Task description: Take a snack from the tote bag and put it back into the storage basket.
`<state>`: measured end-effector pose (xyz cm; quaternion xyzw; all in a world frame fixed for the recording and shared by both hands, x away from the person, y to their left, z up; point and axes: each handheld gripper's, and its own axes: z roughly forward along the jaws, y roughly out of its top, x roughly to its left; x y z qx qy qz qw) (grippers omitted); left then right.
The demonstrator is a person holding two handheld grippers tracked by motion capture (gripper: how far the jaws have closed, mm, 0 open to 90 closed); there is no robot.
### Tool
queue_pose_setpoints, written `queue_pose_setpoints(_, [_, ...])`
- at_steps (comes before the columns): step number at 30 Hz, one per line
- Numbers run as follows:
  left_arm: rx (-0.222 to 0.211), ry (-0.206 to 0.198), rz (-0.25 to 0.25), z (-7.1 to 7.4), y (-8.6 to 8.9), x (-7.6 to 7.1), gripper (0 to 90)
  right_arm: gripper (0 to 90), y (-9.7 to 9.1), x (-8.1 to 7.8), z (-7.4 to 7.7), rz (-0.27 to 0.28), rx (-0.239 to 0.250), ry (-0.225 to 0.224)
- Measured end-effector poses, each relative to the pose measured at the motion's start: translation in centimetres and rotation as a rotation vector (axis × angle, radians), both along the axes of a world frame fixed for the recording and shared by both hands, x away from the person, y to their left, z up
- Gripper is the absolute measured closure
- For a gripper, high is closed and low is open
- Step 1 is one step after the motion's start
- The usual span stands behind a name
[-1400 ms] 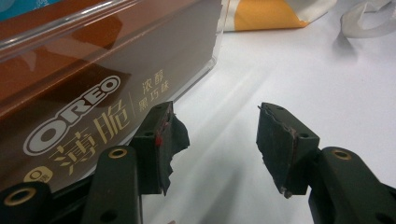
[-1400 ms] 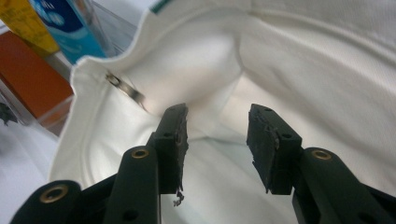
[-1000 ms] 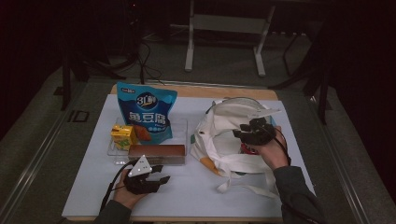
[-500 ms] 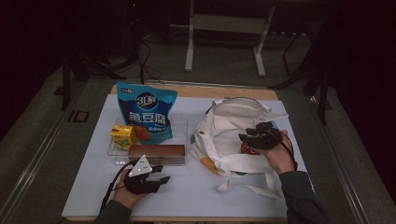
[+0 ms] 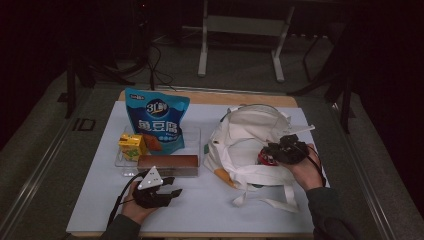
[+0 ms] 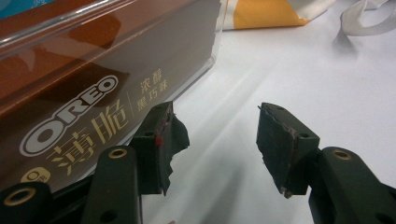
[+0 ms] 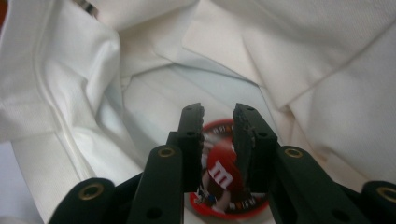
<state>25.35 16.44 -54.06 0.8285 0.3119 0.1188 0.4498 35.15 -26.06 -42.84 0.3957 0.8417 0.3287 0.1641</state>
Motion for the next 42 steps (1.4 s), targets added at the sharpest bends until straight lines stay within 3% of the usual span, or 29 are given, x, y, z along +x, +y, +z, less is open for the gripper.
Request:
queue_pose_setpoints(10, [0.001, 0.0, 0.0, 0.0, 0.0, 0.0, 47.0, 73.7, -1.3, -0.7, -0.6, -0.009, -0.048, 0.02])
queue_pose_setpoints(19, [0.003, 0.0, -0.001, 0.0, 0.0, 0.0, 46.9, 63.4, -2.6, -1.3, -0.9, -0.016, -0.118, 0.028])
queue_pose_setpoints(28, [0.003, 0.0, -0.001, 0.0, -0.1, 0.0, 46.9, 54.9, -2.7, -1.4, -1.5, -0.007, -0.181, 0.052])
queue_pose_setpoints(42, [0.006, 0.0, -0.001, 0.0, -0.1, 0.0, 46.9, 51.9, -2.0, -1.3, -1.9, 0.035, -0.237, 0.091])
